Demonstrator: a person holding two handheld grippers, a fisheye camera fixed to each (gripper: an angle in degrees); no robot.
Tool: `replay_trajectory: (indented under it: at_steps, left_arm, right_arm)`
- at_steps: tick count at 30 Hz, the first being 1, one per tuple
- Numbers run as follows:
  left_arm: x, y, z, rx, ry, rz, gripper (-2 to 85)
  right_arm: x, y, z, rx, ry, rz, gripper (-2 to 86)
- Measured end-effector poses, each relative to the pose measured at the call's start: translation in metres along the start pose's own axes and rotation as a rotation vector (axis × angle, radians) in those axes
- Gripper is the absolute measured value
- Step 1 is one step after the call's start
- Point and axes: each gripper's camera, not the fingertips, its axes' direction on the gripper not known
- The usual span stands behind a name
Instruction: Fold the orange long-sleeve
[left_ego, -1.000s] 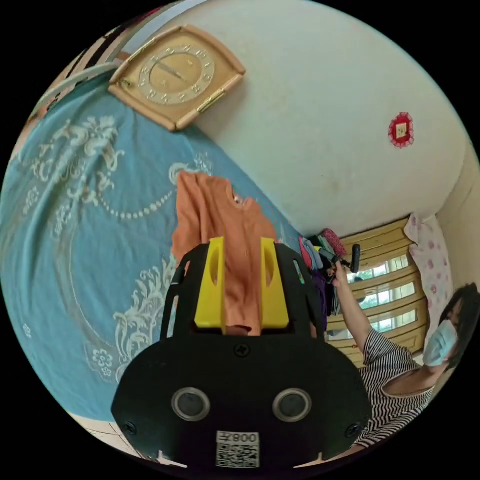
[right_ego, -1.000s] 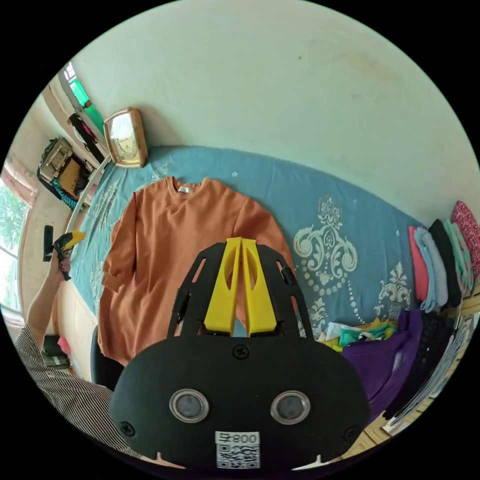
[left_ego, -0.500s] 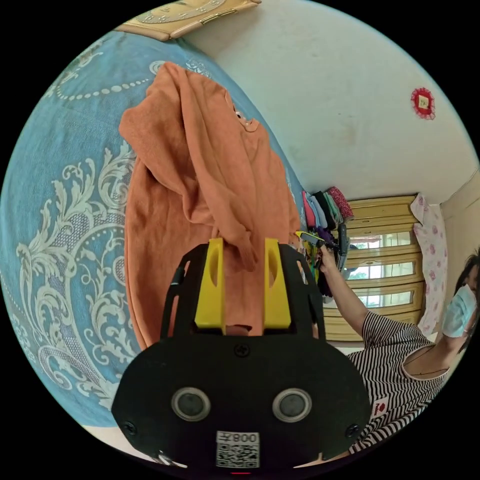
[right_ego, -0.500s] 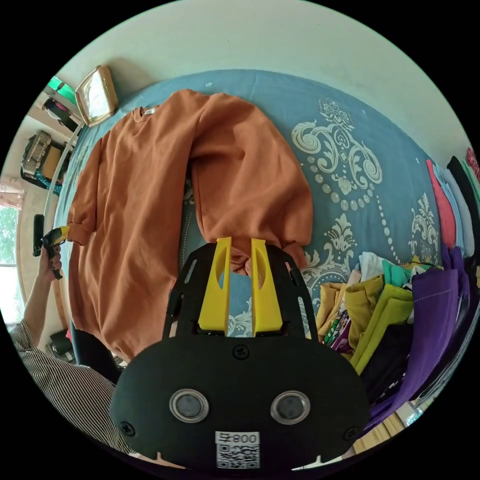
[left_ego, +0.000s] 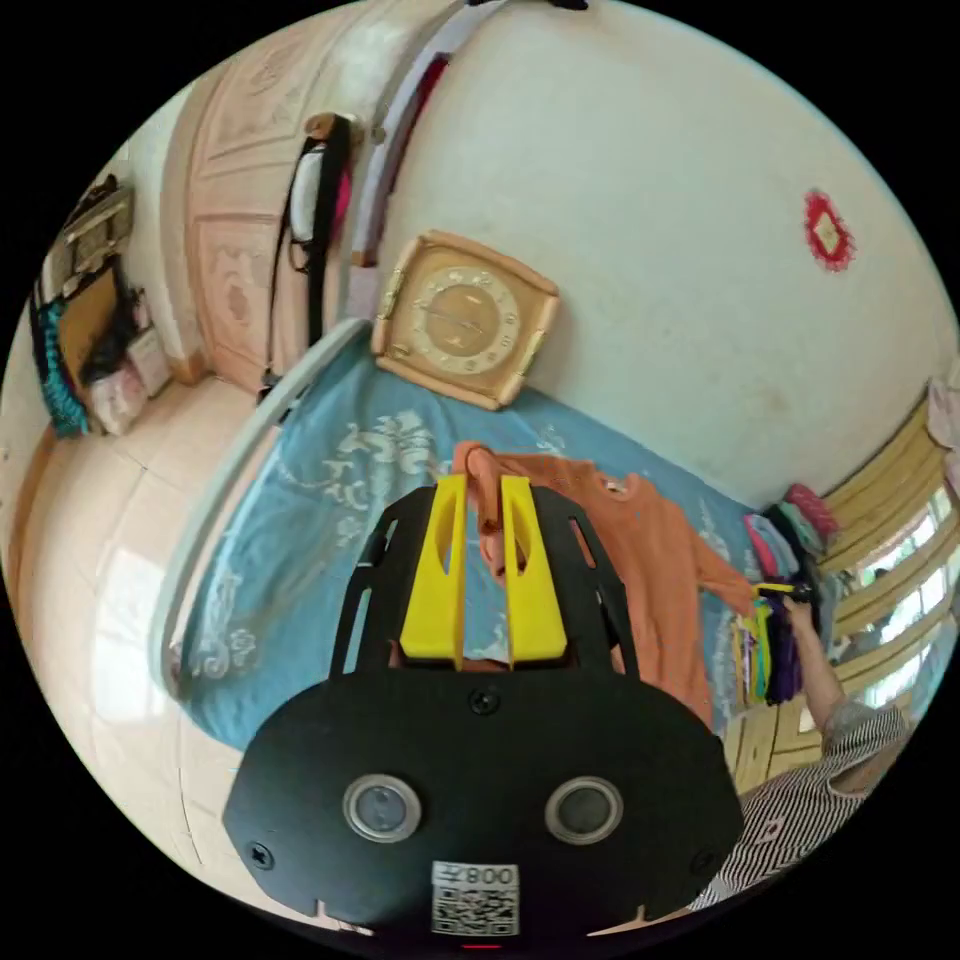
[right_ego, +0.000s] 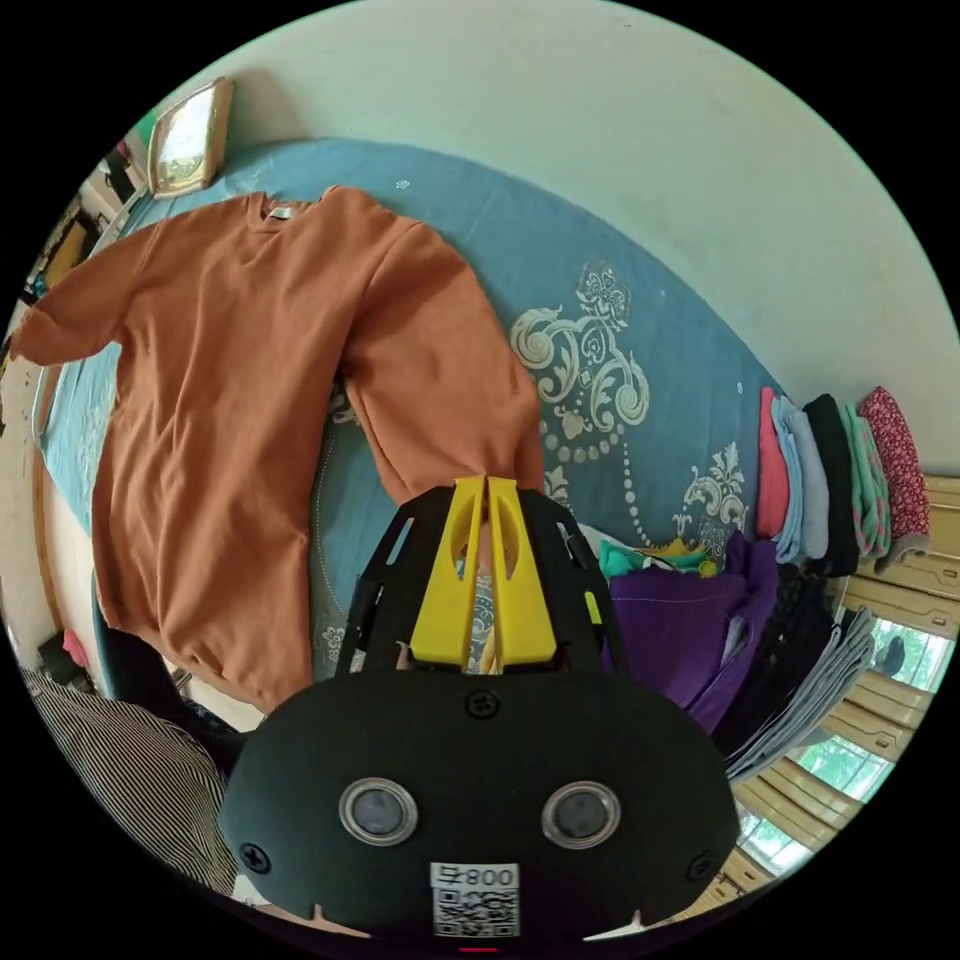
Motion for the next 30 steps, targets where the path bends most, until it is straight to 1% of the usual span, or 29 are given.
replay_trajectory:
  at_steps: [1,2,3,4,5,7,9,11,13,16,19,23,24,27,30]
  left_arm:
    - [-0.025,0.008,0.003,-0.034,-0.076,-0.090,6.6]
    - [-0.050,0.024,0.012,-0.064,-0.051,-0.183,6.9]
    - [-0.060,0.035,0.017,-0.068,-0.007,-0.224,7.1]
    - [-0.073,0.059,0.028,-0.044,0.099,-0.274,7.4]
    - [-0.078,0.084,0.040,-0.035,0.165,-0.292,7.9]
    - [-0.078,0.119,0.064,-0.092,0.197,-0.303,8.5]
    - [-0.074,0.152,0.088,-0.139,0.267,-0.316,9.3]
    - [-0.062,0.187,0.120,-0.224,0.401,-0.329,10.5]
    - [-0.047,0.206,0.138,-0.278,0.459,-0.306,11.2]
    - [-0.023,0.232,0.160,-0.382,0.542,-0.258,11.7]
    - [-0.010,0.255,0.167,-0.433,0.536,-0.208,11.4]
    - [-0.015,0.286,0.174,-0.457,0.560,-0.241,10.5]
    - [-0.017,0.290,0.174,-0.457,0.565,-0.247,10.4]
    - [-0.020,0.304,0.171,-0.449,0.580,-0.251,9.7]
    - [-0.023,0.312,0.160,-0.422,0.604,-0.235,8.8]
  right_arm:
    - [0.007,0.004,0.012,-0.017,0.010,0.022,0.2]
    - [0.010,0.006,0.019,-0.029,0.026,0.044,0.1]
    - [0.018,0.013,0.030,-0.032,0.048,0.106,0.0]
    - [0.025,0.021,0.038,-0.016,0.053,0.150,0.0]
    - [0.028,0.025,0.041,-0.005,0.047,0.169,0.0]
    - [0.040,0.037,0.053,0.030,-0.018,0.199,0.6]
    - [0.045,0.039,0.063,0.028,-0.036,0.194,1.7]
    - [0.047,0.038,0.076,0.020,-0.002,0.192,3.7]
    - [0.055,0.035,0.097,0.007,0.013,0.208,7.2]
    - [0.073,0.036,0.128,-0.047,-0.041,0.242,8.4]
    - [0.094,0.045,0.159,-0.089,-0.120,0.287,8.4]
    - [0.096,0.062,0.175,-0.105,-0.140,0.277,4.9]
    - [0.093,0.066,0.173,-0.122,-0.124,0.243,3.1]
    - [0.087,0.083,0.149,-0.125,-0.005,0.139,1.7]
    - [0.107,0.107,0.098,-0.024,0.097,0.151,1.1]
